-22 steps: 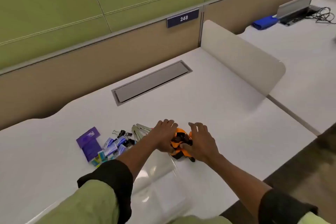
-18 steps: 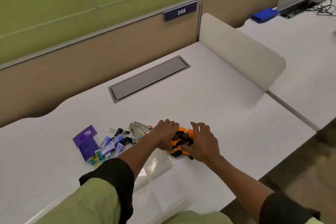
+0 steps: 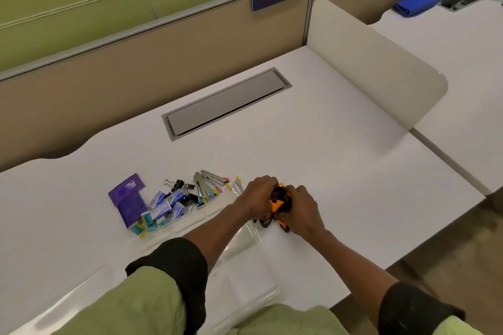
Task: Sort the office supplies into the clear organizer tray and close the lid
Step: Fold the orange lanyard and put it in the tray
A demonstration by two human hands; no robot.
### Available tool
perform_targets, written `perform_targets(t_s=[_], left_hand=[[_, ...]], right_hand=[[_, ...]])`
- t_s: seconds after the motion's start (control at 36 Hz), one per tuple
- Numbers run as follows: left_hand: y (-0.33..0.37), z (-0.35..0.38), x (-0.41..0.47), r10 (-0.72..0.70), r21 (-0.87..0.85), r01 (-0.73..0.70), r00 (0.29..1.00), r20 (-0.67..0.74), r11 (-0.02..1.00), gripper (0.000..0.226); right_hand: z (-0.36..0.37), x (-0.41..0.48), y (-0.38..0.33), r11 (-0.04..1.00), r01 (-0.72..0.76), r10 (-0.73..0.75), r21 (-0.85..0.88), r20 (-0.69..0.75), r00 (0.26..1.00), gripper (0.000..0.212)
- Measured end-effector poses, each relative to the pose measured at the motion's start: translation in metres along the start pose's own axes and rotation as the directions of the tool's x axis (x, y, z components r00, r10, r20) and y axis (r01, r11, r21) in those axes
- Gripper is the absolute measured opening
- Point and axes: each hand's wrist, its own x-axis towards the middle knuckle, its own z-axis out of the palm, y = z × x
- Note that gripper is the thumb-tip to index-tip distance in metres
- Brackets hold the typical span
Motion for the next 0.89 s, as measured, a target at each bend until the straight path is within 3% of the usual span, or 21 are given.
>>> perform_targets(t_s=[0.11, 0.28, 0.58, 0.72, 0.89], left_hand=[[-0.001, -0.001, -0.008, -0.029, -0.136, 0.013, 0.993, -0.116, 0.991, 0.024], [0.014, -0.023, -0.038, -0.026, -0.259, -0.057, 0.951, -0.308, 0.964, 0.032], [0.049, -0.052, -0.165, -0.205, -0.435, -0.028, 0.853, -0.479, 0.900, 0.030], [0.043, -0.035, -0.198, -0.327, -0.508, 0.057, 0.825, -0.461, 0.859, 0.041], [0.022, 0.010, -0.198, -0.418, -0.502, 0.235, 0.861, -0.290, 0.832, 0.023]], right_hand=[[-0.007, 0.002, -0.001, 0.997, 0.007, 0.001, 0.081, -0.101, 0.995, 0.026], [-0.042, -0.022, -0.029, 0.978, 0.130, -0.097, 0.162, -0.199, 0.975, 0.028], [-0.076, -0.105, -0.089, 0.936, 0.279, -0.257, 0.213, -0.127, 0.958, 0.030], [-0.060, -0.122, -0.097, 0.942, 0.287, -0.286, 0.172, -0.034, 0.958, 0.033], [-0.024, -0.120, -0.093, 0.985, 0.169, -0.158, -0.041, 0.200, 0.967, 0.043]])
